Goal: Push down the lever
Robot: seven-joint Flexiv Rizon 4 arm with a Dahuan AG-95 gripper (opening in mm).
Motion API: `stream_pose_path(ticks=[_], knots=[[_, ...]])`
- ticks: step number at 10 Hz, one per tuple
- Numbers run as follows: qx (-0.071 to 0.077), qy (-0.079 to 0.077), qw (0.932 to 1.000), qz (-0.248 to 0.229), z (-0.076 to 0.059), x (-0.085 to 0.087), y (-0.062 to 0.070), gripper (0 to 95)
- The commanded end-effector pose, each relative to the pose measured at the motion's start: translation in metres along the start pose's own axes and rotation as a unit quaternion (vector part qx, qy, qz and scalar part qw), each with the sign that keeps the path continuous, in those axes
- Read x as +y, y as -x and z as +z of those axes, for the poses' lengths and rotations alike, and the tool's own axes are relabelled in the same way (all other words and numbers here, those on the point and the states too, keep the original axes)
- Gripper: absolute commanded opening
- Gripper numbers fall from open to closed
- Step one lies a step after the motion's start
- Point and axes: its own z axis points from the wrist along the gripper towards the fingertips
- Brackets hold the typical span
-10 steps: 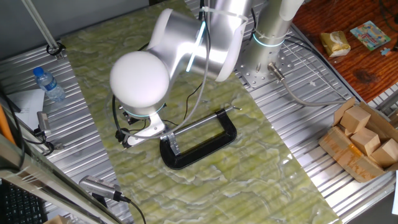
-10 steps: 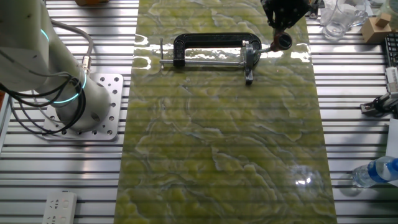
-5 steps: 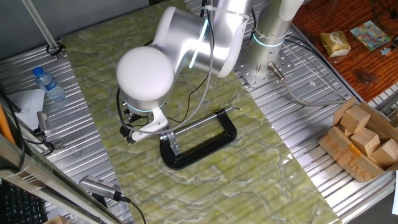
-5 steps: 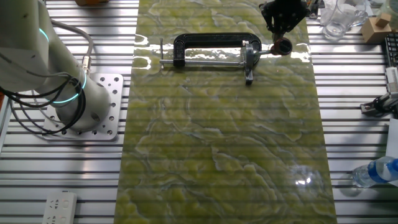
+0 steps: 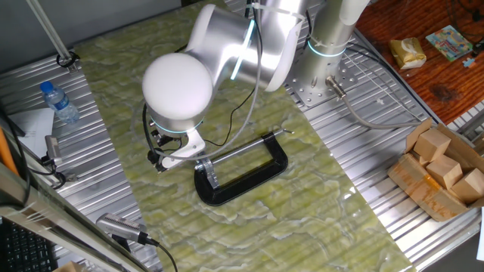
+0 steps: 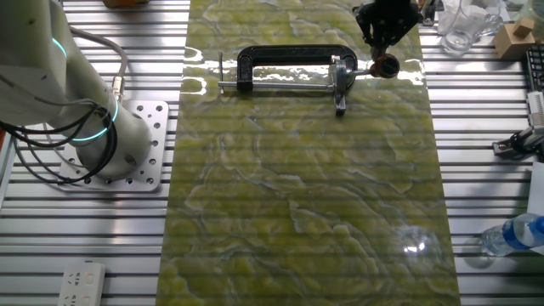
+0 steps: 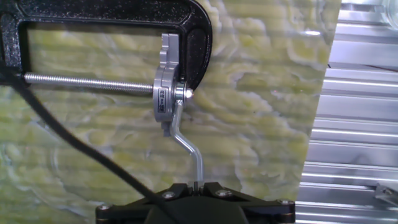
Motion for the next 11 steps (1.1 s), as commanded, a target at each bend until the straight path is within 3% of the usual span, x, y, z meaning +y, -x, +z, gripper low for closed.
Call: stream_pose_path(ticks=[1,2,3,4,11], knots=[[-0.001,0.001,1.0000,0.002,-0.002,0.000,-0.001,0.0],[-0.001,0.000,1.0000,0.001,-0.002,-0.001,0.000,0.0],[0.020,0.002,0.9997,-0.012,-0.002,-0.001,0.000,0.0],[0.030,0.001,0.9994,-0.018,-0.002,-0.001,0.000,0.0],[0.034,-0.013,0.9989,-0.031,0.015,-0.004,-0.002,0.0]])
